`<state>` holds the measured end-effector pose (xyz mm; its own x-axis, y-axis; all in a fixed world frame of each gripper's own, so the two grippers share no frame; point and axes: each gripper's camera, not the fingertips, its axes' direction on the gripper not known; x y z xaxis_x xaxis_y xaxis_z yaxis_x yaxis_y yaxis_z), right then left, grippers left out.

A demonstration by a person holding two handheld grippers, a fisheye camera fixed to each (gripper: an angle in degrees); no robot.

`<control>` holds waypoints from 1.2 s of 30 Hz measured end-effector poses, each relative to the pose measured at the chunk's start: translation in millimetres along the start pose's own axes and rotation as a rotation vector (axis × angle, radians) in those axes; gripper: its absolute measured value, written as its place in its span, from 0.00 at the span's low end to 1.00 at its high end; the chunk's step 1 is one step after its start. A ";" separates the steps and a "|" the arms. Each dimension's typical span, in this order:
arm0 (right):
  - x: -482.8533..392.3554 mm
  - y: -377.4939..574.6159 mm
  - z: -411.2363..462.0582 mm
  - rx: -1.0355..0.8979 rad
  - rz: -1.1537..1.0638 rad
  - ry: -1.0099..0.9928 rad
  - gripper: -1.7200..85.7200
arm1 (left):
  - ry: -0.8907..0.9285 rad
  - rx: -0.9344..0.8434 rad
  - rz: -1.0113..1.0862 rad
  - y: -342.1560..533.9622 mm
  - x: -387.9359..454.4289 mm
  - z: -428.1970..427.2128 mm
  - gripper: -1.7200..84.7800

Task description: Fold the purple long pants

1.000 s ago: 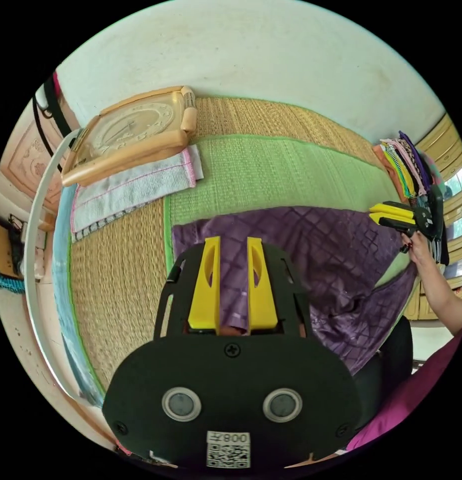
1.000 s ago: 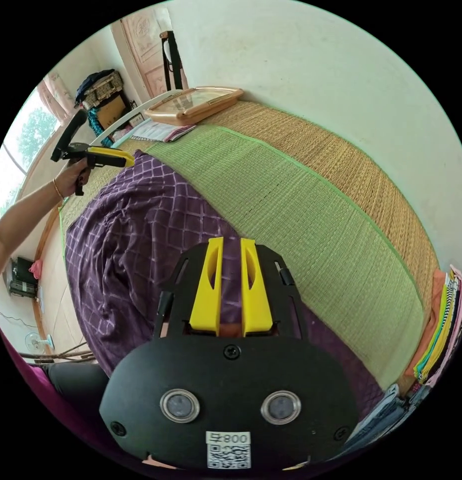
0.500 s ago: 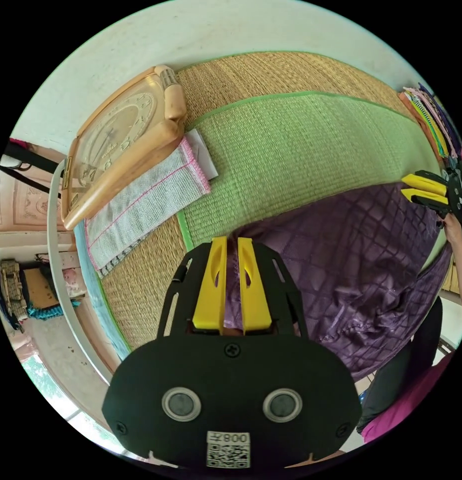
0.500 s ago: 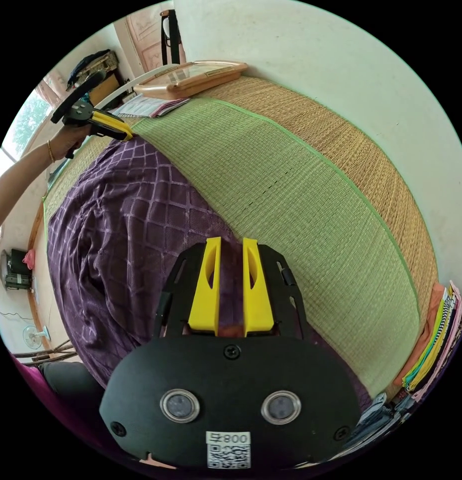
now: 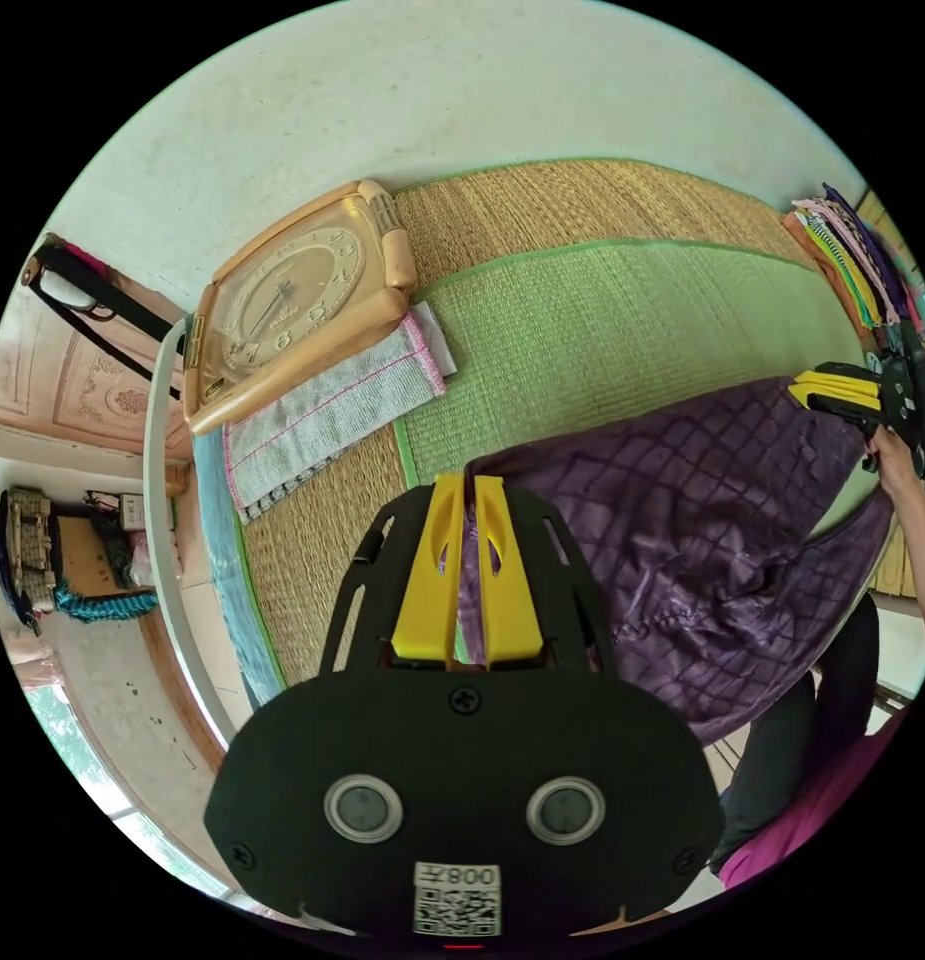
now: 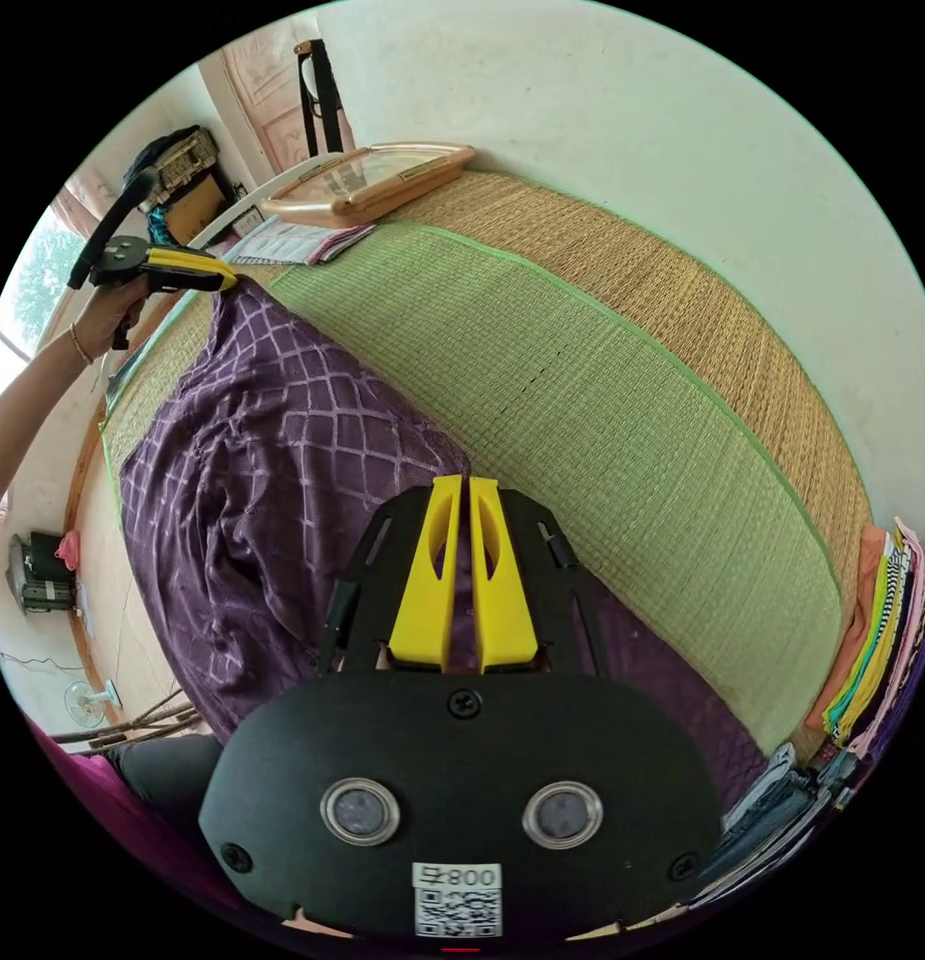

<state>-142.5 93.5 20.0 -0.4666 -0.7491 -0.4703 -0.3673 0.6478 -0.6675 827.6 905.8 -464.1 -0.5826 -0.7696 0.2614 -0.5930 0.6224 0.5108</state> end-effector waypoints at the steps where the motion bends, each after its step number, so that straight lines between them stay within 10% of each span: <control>1: -1.2 5.7 -14.0 0.009 0.009 -0.004 0.03 | 0.000 0.002 0.003 3.2 -1.9 -4.6 0.04; 36: -168.2 195.8 -164.7 -0.074 -0.107 -0.097 0.03 | 0.120 -0.080 -0.068 356.0 -80.5 -69.1 0.03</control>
<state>-268.4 369.2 63.5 -0.3429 -0.8221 -0.4544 -0.4706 0.5690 -0.6743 701.8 1179.4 -246.7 -0.4694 -0.8240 0.3174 -0.5798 0.5587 0.5930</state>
